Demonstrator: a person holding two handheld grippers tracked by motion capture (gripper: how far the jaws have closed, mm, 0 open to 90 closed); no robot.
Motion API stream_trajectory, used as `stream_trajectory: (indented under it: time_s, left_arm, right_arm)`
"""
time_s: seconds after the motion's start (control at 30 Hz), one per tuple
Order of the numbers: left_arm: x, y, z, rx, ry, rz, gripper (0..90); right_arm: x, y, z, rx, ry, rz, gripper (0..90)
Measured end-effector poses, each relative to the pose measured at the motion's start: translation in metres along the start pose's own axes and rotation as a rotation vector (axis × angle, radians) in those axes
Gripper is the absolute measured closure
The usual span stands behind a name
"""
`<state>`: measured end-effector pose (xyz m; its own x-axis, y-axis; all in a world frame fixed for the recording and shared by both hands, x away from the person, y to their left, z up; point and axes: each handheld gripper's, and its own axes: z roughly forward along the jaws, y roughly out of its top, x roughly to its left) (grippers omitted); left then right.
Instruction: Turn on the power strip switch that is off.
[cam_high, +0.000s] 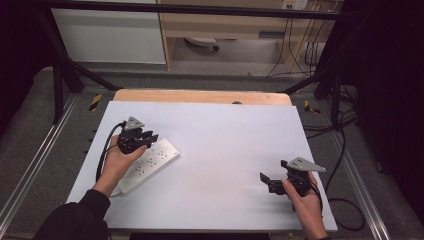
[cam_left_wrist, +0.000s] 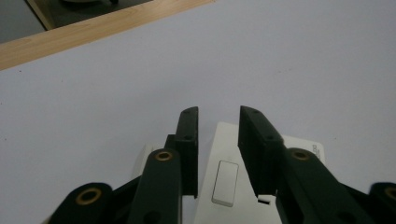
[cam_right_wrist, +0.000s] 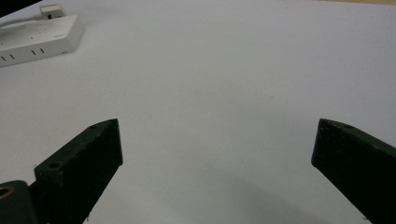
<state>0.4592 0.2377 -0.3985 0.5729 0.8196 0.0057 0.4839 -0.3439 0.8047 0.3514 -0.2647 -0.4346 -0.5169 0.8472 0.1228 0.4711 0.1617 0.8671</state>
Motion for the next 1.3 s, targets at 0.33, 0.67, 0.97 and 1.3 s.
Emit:
stream_trajectory:
  time_s: [0.33, 0.67, 0.97, 1.3]
  left_arm:
    - [-0.001, -0.001, 0.001, 0.006, -0.029, 0.007, 83.8]
    - [-0.001, -0.006, 0.003, 0.014, -0.033, 0.004, 88.9]
    - [0.003, -0.012, 0.003, 0.011, -0.042, -0.023, 89.6]
    - [-0.001, -0.014, 0.003, 0.024, -0.049, 0.004, 89.8]
  right_arm:
    - [0.0, 0.0, 0.0, -0.001, 0.001, 0.0, 2.4]
    - [0.0, 0.0, 0.0, -0.001, 0.002, -0.002, 2.4]
    - [0.0, 0.0, 0.0, 0.0, 0.002, -0.003, 2.4]
    - [0.0, 0.0, 0.0, -0.001, 0.002, -0.004, 2.4]
